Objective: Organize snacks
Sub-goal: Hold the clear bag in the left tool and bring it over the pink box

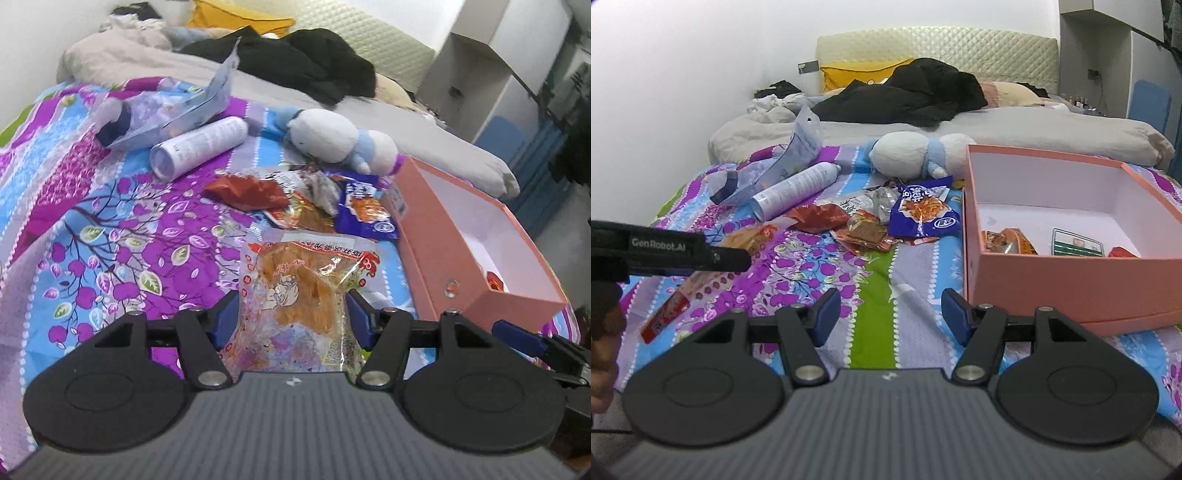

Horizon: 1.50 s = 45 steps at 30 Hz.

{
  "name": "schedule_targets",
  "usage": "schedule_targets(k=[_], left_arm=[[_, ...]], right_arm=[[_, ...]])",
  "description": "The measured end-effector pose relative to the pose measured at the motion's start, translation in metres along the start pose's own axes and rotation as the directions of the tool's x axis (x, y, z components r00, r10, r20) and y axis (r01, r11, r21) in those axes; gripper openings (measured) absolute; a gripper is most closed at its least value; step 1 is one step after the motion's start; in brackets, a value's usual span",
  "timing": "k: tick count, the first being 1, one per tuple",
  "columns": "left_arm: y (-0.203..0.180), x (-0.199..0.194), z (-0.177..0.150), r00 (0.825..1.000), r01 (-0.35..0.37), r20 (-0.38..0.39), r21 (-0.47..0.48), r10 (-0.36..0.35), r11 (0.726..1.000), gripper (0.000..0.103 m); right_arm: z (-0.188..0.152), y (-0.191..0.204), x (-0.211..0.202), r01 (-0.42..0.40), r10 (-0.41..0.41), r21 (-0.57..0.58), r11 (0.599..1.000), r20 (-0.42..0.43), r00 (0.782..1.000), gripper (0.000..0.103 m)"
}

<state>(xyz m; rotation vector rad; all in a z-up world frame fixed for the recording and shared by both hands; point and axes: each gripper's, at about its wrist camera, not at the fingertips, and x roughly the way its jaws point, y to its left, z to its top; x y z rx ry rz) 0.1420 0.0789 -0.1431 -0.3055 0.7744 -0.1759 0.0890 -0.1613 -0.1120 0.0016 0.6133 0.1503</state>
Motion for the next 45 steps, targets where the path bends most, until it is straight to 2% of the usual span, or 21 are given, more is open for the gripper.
schedule_targets(k=[4,11,22,28,35,45], left_arm=[[0.009,0.016,0.004,1.000,0.007,-0.007,-0.048,-0.008,0.999,0.066],[0.019,0.058,0.018,0.999,-0.004,-0.036,-0.070,0.001,0.998,0.066],[0.010,0.102,0.043,0.998,0.021,-0.056,-0.062,-0.024,0.998,0.066],[-0.006,0.095,0.054,0.999,0.028,-0.037,-0.030,-0.029,0.999,0.066],[-0.036,0.064,0.069,0.998,0.059,0.020,0.016,-0.059,0.998,0.066],[-0.120,0.044,0.097,0.984,0.161,0.058,0.122,-0.169,0.979,0.066]], right_arm=[[0.006,0.004,0.016,-0.009,0.009,-0.023,1.000,-0.026,1.000,0.063],[0.017,0.009,0.046,-0.011,0.010,-0.035,0.999,-0.046,0.999,0.063],[0.030,-0.001,0.088,-0.006,0.003,-0.037,0.999,-0.080,0.997,0.062],[0.036,-0.007,0.075,-0.027,0.027,-0.002,1.000,-0.054,0.998,0.061],[0.047,-0.021,0.047,-0.007,0.007,0.028,1.000,0.014,1.000,0.061],[0.069,-0.068,0.011,0.071,-0.079,0.088,0.994,0.084,0.993,0.062]])
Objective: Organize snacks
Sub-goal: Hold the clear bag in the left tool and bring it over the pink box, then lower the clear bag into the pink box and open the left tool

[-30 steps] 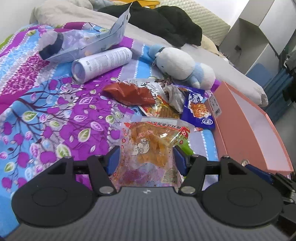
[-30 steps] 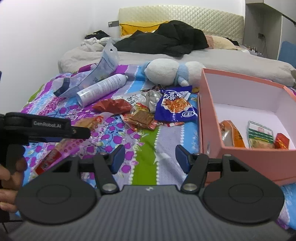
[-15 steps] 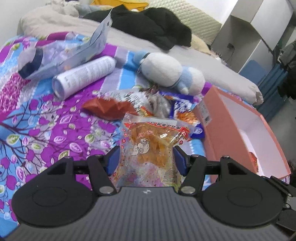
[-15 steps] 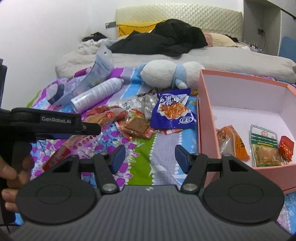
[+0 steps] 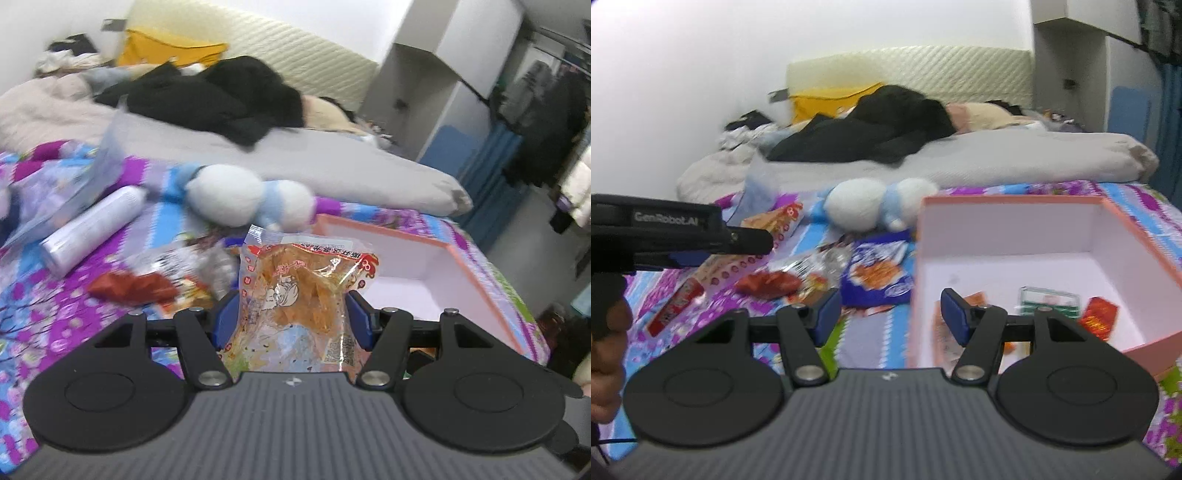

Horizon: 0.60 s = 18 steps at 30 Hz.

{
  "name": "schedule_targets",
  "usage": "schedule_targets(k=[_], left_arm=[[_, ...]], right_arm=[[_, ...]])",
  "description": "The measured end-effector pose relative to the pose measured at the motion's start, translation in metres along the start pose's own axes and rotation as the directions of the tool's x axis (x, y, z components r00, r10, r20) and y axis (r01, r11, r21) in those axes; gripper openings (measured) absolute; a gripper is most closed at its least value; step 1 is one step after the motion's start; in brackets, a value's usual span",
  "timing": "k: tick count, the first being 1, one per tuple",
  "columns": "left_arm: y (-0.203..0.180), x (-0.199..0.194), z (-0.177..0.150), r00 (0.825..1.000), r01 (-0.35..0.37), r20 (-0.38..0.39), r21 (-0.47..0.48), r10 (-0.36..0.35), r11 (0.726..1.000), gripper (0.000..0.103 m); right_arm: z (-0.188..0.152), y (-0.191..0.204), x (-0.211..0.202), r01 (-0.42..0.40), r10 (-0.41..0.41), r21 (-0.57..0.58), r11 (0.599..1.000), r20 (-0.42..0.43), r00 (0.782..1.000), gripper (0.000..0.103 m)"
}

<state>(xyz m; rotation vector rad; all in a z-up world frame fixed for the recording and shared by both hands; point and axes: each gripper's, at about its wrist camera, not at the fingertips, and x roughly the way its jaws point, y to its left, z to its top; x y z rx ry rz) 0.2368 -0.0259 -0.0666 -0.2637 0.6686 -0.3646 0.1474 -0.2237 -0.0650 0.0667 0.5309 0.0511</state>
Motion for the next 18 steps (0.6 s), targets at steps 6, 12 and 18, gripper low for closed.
schedule_targets(k=[6,12,18], left_arm=[[-0.054,0.022,0.004,0.996,0.078,-0.036,0.044,-0.077,0.996,0.066],[-0.097,0.056,0.009,0.991,0.113,-0.088,0.093,-0.105,0.989,0.066],[-0.122,0.094,0.012,0.981,0.134,-0.154,0.127,-0.114,0.983,0.066]], right_arm=[[0.004,-0.031,-0.010,0.061,-0.062,0.030,0.998,0.028,0.998,0.062],[0.001,-0.068,-0.011,0.115,-0.117,0.103,0.988,0.015,0.993,0.062],[0.000,-0.098,-0.003,0.160,-0.161,0.116,0.980,-0.001,0.987,0.062]])
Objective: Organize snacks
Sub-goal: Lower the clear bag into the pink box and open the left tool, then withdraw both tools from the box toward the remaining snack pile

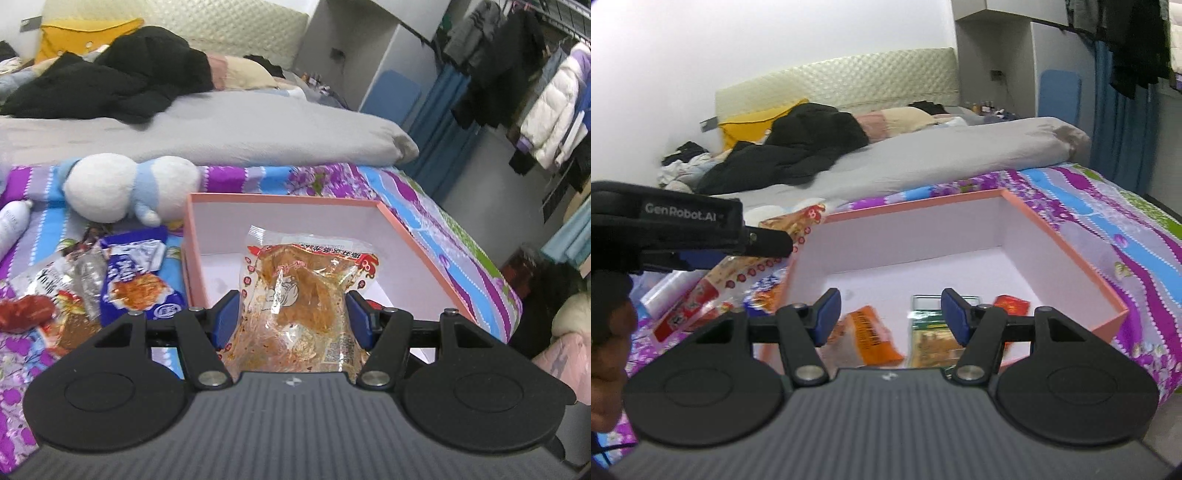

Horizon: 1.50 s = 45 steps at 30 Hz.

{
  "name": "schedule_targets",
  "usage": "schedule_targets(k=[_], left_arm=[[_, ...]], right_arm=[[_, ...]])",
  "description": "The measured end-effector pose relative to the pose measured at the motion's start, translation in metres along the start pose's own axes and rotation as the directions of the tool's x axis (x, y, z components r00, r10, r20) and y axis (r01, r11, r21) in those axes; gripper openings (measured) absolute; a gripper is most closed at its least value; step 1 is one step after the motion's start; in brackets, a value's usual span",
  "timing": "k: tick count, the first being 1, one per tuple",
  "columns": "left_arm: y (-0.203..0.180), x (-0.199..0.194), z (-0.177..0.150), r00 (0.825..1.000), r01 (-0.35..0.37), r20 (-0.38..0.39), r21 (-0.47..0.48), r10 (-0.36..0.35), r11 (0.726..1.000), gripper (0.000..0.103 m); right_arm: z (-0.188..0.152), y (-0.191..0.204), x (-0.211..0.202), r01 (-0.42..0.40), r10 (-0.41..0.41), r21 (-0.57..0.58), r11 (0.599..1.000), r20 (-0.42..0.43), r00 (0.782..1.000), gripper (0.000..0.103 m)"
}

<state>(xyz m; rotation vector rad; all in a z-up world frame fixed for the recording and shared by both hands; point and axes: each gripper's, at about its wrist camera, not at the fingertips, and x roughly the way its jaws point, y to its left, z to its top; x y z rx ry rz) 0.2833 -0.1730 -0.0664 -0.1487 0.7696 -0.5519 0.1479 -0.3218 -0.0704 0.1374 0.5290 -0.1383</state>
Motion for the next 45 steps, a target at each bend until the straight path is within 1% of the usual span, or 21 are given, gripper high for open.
schedule_targets(k=[4,7,11,13,14,15,17,18,20,22,27,32,39,45], left_arm=[[-0.012,0.025,0.004,0.999,-0.005,-0.045,0.049,0.008,0.999,0.066],[-0.016,0.040,0.005,0.997,-0.011,-0.076,0.084,0.017,0.996,0.066],[-0.016,0.055,0.006,0.994,-0.003,-0.112,0.087,0.013,0.996,0.066],[-0.015,0.057,0.005,0.993,-0.001,-0.121,0.097,0.012,0.995,0.066],[-0.016,0.058,0.004,0.992,-0.004,-0.125,0.100,0.017,0.995,0.069],[-0.015,0.060,0.004,0.991,-0.009,-0.129,0.099,0.021,0.995,0.077],[-0.016,0.061,0.004,0.991,0.004,-0.131,0.111,0.010,0.994,0.084],[-0.018,0.061,0.003,0.991,0.006,-0.130,0.126,0.010,0.992,0.093],[-0.020,0.058,0.002,0.992,0.001,-0.122,0.146,0.017,0.989,0.098],[-0.021,0.056,0.002,0.993,0.000,-0.115,0.149,0.017,0.989,0.098],[-0.018,0.035,0.003,0.997,0.001,-0.079,0.125,0.009,0.992,0.098],[-0.014,-0.006,-0.001,1.000,-0.010,-0.005,0.115,0.010,0.993,0.098],[0.004,-0.072,-0.022,0.995,-0.065,0.084,0.084,0.058,0.994,0.098],[0.018,-0.119,-0.044,0.986,-0.108,0.132,0.077,0.097,0.991,0.098]], right_arm=[[-0.005,-0.014,0.006,0.021,-0.021,0.012,1.000,-0.020,1.000,0.062],[-0.010,-0.021,0.012,0.020,-0.019,0.034,0.999,-0.038,0.999,0.062],[-0.011,-0.032,0.019,0.022,-0.019,0.052,0.998,-0.061,0.998,0.062],[-0.010,-0.036,0.021,0.030,-0.027,0.056,0.998,-0.060,0.998,0.062],[-0.009,-0.037,0.021,0.035,-0.032,0.054,0.998,-0.056,0.998,0.062],[-0.008,-0.038,0.021,0.037,-0.034,0.051,0.998,-0.052,0.998,0.062],[-0.007,-0.039,0.022,0.034,-0.031,0.053,0.998,-0.052,0.998,0.062],[-0.008,-0.040,0.023,0.034,-0.031,0.057,0.998,-0.055,0.998,0.062],[-0.009,-0.040,0.023,0.034,-0.030,0.057,0.998,-0.060,0.998,0.062],[-0.009,-0.039,0.024,0.033,-0.029,0.053,0.998,-0.062,0.998,0.062],[-0.009,-0.035,0.020,0.022,-0.019,0.053,0.998,-0.052,0.998,0.062],[-0.008,-0.029,0.005,-0.001,0.002,0.050,0.999,-0.020,1.000,0.063],[-0.012,-0.009,-0.028,-0.051,0.050,0.040,0.998,0.032,0.998,0.063],[-0.022,0.017,-0.050,-0.114,0.112,0.028,0.993,0.055,0.992,0.063]])
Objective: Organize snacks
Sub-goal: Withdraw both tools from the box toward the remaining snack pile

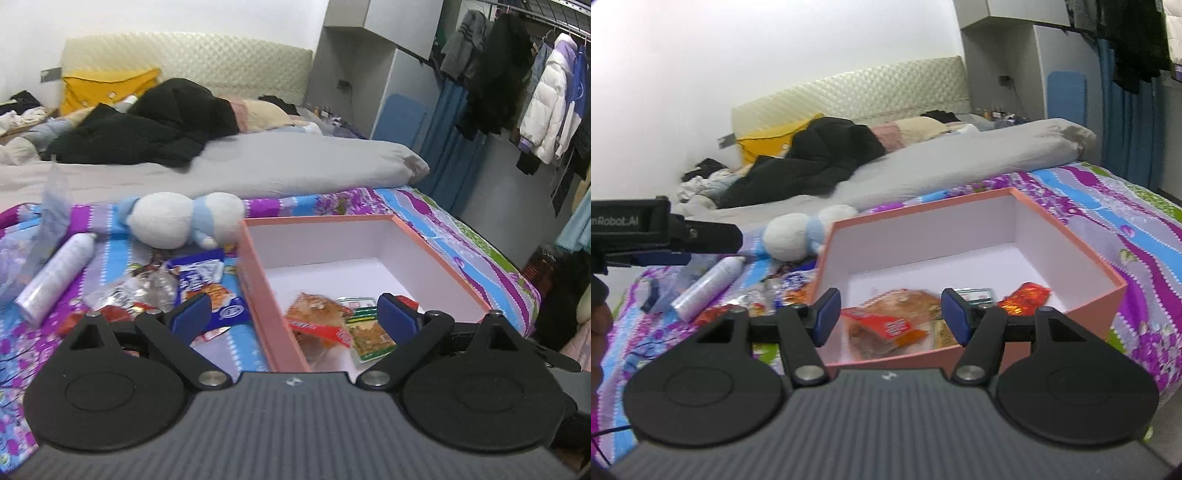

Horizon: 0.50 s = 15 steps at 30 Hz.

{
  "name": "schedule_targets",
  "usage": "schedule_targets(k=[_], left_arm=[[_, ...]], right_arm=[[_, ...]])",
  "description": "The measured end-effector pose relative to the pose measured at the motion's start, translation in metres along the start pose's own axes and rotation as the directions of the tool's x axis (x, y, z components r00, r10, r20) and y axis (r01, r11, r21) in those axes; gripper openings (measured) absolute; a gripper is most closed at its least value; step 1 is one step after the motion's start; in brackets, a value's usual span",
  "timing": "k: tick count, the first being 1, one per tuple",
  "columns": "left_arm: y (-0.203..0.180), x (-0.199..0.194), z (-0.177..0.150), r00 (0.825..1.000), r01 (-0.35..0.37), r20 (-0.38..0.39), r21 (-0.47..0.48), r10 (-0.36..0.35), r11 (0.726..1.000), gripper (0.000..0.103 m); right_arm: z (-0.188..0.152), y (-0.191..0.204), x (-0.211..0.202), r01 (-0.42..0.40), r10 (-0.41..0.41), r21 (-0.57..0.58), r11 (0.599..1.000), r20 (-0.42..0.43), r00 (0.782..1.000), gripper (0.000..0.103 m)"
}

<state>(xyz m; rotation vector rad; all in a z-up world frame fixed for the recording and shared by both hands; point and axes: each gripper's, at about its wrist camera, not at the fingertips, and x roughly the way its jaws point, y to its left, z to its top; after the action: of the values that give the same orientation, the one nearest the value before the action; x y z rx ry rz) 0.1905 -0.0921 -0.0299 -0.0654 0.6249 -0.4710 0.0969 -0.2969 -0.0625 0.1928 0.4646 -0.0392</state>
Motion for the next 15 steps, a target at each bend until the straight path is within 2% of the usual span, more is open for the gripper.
schedule_targets(k=[10,15], left_arm=[[0.032,-0.050,-0.043,0.999,-0.039,0.004,-0.026,0.039,0.999,0.098],[0.054,-0.065,-0.069,0.996,-0.089,-0.006,-0.050,0.089,0.995,0.098]], right_arm=[[-0.029,0.048,-0.024,-0.082,0.082,-0.049,0.995,-0.009,0.997,0.063],[-0.050,0.071,-0.027,-0.125,0.120,-0.084,0.989,-0.068,0.990,0.063]])
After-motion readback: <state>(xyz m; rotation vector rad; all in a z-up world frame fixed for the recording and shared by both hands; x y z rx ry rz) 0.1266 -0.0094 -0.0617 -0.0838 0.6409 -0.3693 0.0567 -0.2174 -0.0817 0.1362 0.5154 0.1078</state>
